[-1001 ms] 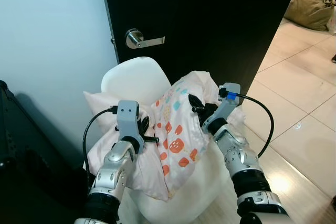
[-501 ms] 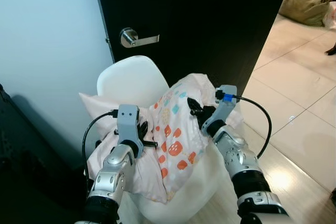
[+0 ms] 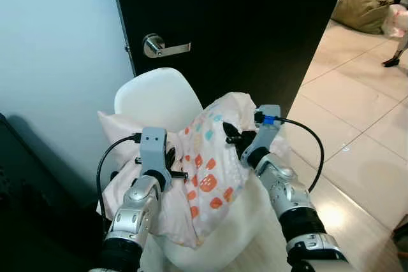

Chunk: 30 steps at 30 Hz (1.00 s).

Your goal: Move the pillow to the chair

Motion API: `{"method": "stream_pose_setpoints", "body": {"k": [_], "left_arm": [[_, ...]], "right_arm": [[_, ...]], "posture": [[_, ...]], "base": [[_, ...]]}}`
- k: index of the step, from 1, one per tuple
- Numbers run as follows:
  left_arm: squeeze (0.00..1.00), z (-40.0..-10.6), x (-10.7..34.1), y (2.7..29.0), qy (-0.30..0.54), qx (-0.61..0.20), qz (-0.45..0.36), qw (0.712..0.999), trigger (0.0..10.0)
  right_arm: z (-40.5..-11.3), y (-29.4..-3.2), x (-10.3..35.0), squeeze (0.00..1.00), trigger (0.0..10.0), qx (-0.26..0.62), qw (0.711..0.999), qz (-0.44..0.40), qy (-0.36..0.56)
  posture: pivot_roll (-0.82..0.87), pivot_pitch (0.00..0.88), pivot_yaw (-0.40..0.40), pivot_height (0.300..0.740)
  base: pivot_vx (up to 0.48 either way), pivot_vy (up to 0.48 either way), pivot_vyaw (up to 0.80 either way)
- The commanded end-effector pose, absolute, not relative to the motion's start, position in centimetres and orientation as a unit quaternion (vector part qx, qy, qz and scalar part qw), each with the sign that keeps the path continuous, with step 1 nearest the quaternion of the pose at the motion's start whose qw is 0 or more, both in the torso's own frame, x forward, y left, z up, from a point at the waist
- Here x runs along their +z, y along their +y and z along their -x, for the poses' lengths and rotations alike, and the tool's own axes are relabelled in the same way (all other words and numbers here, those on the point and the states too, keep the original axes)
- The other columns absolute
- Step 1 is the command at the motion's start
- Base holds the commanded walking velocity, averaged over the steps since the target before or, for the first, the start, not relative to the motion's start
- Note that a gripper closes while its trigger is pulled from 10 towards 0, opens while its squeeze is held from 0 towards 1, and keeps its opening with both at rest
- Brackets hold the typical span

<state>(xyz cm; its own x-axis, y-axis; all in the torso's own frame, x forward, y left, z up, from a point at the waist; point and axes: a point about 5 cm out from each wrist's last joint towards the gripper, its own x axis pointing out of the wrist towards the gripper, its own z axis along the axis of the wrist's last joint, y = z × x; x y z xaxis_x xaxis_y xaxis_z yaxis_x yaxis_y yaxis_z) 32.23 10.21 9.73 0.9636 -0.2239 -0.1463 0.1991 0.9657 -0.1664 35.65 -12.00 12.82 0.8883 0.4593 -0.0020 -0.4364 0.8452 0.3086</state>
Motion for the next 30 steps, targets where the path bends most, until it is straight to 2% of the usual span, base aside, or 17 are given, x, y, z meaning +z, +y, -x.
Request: {"method": "stream_pose_setpoints", "body": {"k": [1,12,17,30], "left_arm": [[0.0,-32.4,10.2,9.8,0.073,-0.113,0.073,0.988,10.0],[0.0,-32.3,9.8,10.7,0.077,-0.09,0.069,0.99,10.0],[0.0,-31.8,9.0,10.5,0.089,-0.1,0.082,0.988,10.0],[0.0,-31.4,8.5,11.0,0.067,-0.083,0.029,0.994,10.0]], "right_arm": [[-35.2,-10.9,12.2,0.0,10.0,0.262,0.953,-0.141,0.054],[-35.0,-10.3,11.6,0.0,10.0,0.276,0.951,-0.113,0.078],[-34.9,-10.1,11.3,0.0,10.0,0.275,0.951,-0.102,0.093],[-35.3,-11.3,11.5,0.0,10.0,0.237,0.96,-0.127,0.081]], "posture": [[-0.02,0.097,0.014,0.74],[-0.02,0.105,0.002,0.74],[-0.02,0.115,0.001,0.71],[-0.02,0.127,0.007,0.65]], "base": [[0.0,0.0,0.0],[0.0,0.0,0.0],[0.0,0.0,0.0],[0.0,0.0,0.0]]}}
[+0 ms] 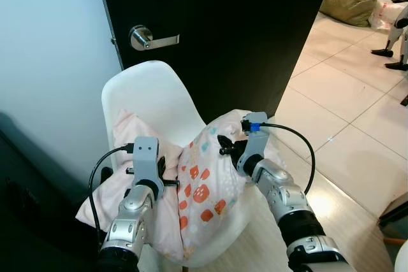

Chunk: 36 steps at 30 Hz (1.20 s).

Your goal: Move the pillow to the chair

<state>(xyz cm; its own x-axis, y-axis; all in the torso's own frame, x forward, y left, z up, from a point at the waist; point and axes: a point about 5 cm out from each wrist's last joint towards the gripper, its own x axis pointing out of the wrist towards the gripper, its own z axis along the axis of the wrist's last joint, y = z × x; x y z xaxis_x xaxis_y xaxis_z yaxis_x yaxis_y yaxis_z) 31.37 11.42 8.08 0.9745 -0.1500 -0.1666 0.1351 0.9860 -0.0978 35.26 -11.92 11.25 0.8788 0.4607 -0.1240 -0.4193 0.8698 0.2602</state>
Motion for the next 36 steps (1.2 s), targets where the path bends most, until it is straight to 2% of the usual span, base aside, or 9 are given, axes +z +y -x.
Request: {"method": "stream_pose_setpoints", "body": {"k": [1,10,27,36], "left_arm": [[0.0,-31.4,8.6,11.0,0.061,-0.08,0.022,0.995,10.0],[0.0,-31.6,9.5,11.7,0.021,-0.046,-0.017,0.999,10.0],[0.0,-31.9,10.1,11.3,-0.003,-0.035,-0.017,0.999,10.0],[0.0,-32.9,10.5,11.9,-0.008,-0.016,0.004,1.0,10.0]], "right_arm": [[-35.3,-11.3,11.5,0.0,10.0,0.235,0.96,-0.127,0.081],[-35.0,-12.0,10.5,0.0,10.0,0.215,0.963,-0.13,0.095],[-35.0,-12.9,8.8,0.0,10.0,0.162,0.972,-0.102,0.137],[-35.5,-12.2,9.0,0.0,10.0,0.163,0.97,-0.108,0.144]], "posture": [[-0.02,0.127,0.007,0.645],[-0.02,0.135,0.009,0.595],[-0.01,0.162,0.012,0.59],[-0.01,0.169,0.01,0.546]], "base": [[0.0,0.0,0.0],[0.0,0.0,0.0],[0.0,0.0,0.0],[0.0,0.0,0.0]]}}
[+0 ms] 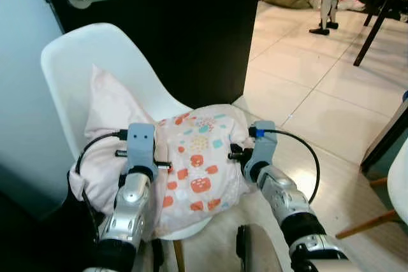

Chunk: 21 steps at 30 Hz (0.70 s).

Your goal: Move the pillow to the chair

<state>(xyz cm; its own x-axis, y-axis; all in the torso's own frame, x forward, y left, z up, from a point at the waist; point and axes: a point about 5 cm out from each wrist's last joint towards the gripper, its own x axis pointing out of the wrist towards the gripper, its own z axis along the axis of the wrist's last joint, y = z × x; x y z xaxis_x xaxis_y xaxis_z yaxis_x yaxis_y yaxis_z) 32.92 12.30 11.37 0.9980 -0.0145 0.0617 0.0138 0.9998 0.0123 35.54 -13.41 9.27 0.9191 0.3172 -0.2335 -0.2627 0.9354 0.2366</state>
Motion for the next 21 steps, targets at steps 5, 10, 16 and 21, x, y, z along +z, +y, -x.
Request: {"method": "stream_pose_setpoints", "body": {"k": [5,10,16,21], "left_arm": [[0.0,-33.6,11.1,12.6,-0.018,-0.001,0.009,1.0,10.0],[0.0,-34.3,11.8,13.9,-0.031,0.027,0.008,0.999,10.0],[1.0,-34.2,11.5,14.8,-0.027,0.038,0.027,0.999,10.0],[1.0,-34.0,12.8,15.8,-0.055,0.062,0.004,0.997,10.0]], "right_arm": [[-35.9,-11.8,9.6,0.0,10.0,0.165,0.971,-0.117,0.124],[-36.0,-11.1,10.5,0.0,10.0,0.189,0.969,-0.131,0.094],[-36.1,-10.9,11.2,1.0,10.0,0.211,0.963,-0.151,0.069],[-36.3,-11.6,11.9,1.0,10.0,0.206,0.965,-0.152,0.05]], "posture": [[-0.02,0.168,0.008,0.536],[-0.01,0.164,0.004,0.536],[-0.01,0.158,0.001,0.536],[-0.02,0.151,0.0,0.536]], "base": [[0.0,0.0,0.0],[0.0,0.0,0.0],[0.0,0.0,0.0],[0.0,0.0,0.0]]}}
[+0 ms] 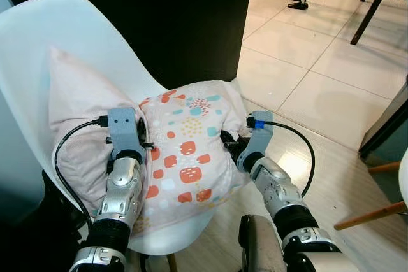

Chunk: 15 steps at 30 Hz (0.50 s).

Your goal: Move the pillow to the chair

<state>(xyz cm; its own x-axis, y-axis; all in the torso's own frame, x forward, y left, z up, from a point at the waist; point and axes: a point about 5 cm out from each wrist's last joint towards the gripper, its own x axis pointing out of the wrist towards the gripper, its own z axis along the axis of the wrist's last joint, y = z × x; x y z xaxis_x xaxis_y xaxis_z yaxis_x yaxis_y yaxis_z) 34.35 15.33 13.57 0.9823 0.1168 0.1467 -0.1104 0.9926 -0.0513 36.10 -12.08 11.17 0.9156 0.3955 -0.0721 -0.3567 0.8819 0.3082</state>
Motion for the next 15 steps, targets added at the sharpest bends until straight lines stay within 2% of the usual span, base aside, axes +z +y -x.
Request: {"method": "stream_pose_setpoints", "body": {"k": [1,7,10,15], "left_arm": [[1.0,-34.0,13.2,16.0,-0.063,0.068,-0.003,0.996,10.0],[1.0,-33.7,16.2,17.5,-0.117,0.113,-0.052,0.985,10.0],[1.0,-33.0,16.5,18.6,-0.114,0.148,-0.086,0.979,10.0],[1.0,-32.2,16.0,19.4,-0.098,0.17,-0.096,0.976,10.0]], "right_arm": [[-36.4,-11.9,12.0,1.0,10.0,0.203,0.966,-0.153,0.047],[-36.4,-13.1,12.9,1.0,10.0,0.207,0.963,-0.171,0.021],[-36.1,-13.5,13.0,1.0,10.0,0.22,0.957,-0.187,0.012],[-35.9,-13.5,12.9,1.0,10.0,0.231,0.954,-0.192,0.008]], "posture": [[-0.02,0.149,-0.001,0.536],[-0.01,0.135,-0.003,0.536],[-0.01,0.121,-0.003,0.536],[-0.01,0.112,-0.004,0.536]], "base": [[0.0,0.0,0.0],[0.0,0.0,0.0],[0.0,0.0,0.0],[0.0,0.0,0.0]]}}
